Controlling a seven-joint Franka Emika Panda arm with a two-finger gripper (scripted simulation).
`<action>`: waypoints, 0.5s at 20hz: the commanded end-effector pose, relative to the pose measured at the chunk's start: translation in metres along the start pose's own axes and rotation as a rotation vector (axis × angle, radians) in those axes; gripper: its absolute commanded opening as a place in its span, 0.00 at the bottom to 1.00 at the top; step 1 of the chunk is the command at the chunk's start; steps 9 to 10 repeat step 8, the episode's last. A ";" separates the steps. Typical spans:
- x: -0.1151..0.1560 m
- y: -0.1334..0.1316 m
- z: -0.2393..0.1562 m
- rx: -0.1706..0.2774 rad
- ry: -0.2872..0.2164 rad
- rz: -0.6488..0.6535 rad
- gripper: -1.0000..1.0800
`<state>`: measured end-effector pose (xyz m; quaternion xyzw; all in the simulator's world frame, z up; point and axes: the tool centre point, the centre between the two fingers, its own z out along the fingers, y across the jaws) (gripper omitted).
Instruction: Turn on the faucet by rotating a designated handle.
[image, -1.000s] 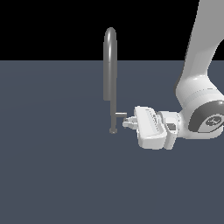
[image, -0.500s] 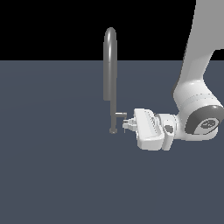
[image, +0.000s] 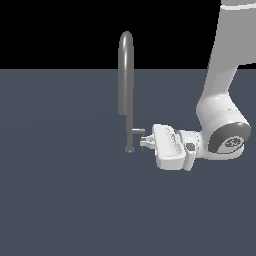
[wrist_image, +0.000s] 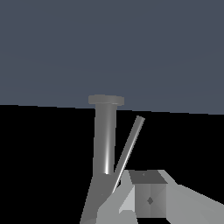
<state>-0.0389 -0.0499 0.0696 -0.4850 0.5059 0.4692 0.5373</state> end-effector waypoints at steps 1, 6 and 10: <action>0.020 -0.001 0.000 0.009 0.012 0.024 0.00; 0.036 -0.007 0.000 0.012 0.016 0.040 0.00; 0.040 -0.009 0.000 0.012 0.017 0.044 0.00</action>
